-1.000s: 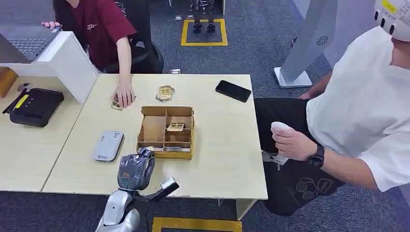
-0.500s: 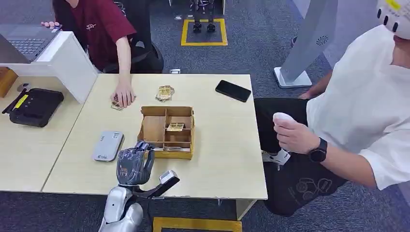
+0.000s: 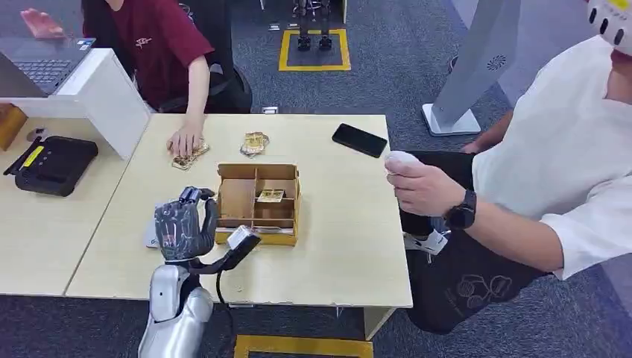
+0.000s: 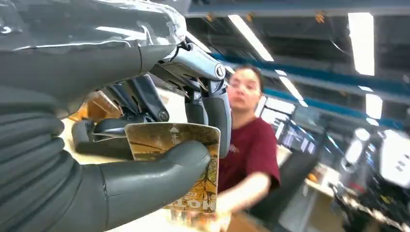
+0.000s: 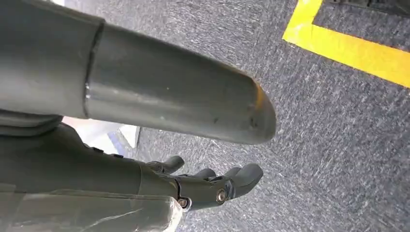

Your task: Pass the card to the sensor for recognition and then transmit it.

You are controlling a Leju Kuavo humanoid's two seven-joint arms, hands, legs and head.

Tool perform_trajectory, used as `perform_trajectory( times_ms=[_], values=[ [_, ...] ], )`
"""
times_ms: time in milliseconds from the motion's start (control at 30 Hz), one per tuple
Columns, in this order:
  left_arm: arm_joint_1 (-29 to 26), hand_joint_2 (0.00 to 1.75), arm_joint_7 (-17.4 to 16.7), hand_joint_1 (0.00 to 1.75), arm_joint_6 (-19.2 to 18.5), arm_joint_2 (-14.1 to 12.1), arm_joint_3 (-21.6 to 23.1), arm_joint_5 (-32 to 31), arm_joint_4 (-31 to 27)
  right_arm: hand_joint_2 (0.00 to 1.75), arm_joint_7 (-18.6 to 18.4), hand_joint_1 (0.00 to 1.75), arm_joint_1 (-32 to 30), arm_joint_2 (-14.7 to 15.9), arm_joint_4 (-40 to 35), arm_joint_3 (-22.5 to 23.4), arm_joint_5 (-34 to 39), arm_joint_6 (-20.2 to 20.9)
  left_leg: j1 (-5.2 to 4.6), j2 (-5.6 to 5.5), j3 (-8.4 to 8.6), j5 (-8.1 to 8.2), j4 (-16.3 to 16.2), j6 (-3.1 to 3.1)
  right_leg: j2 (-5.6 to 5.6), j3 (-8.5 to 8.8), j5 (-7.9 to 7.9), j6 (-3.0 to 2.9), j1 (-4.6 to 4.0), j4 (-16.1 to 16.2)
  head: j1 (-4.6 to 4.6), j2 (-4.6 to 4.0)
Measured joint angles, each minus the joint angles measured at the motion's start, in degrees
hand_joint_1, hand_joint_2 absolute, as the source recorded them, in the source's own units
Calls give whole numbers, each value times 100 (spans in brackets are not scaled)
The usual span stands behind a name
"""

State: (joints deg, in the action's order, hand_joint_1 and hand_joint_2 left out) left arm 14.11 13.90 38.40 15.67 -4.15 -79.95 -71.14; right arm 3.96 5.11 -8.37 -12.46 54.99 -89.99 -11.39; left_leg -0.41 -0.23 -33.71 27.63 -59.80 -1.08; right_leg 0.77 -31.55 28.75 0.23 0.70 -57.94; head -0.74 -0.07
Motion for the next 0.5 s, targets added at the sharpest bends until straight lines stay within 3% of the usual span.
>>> perform_trajectory(
  times_ms=[300, 500],
  values=[
    [913, 175, -690, 175, -240, -177, -337, -568, 262, 0, -90, 0, 88, 0, -2, -212, 0, 66, 1, 1, 0, -7, 0, -2, 1, -1, -2, -2, 0, -2, 0, 0],
    [1275, 175, -897, 175, -188, -286, -435, -808, 732, 0, -138, 0, 97, 0, -24, -295, 0, 83, 0, 1, 0, -7, 0, -1, 2, -2, -2, -2, 0, -2, 0, 0]
  ],
)
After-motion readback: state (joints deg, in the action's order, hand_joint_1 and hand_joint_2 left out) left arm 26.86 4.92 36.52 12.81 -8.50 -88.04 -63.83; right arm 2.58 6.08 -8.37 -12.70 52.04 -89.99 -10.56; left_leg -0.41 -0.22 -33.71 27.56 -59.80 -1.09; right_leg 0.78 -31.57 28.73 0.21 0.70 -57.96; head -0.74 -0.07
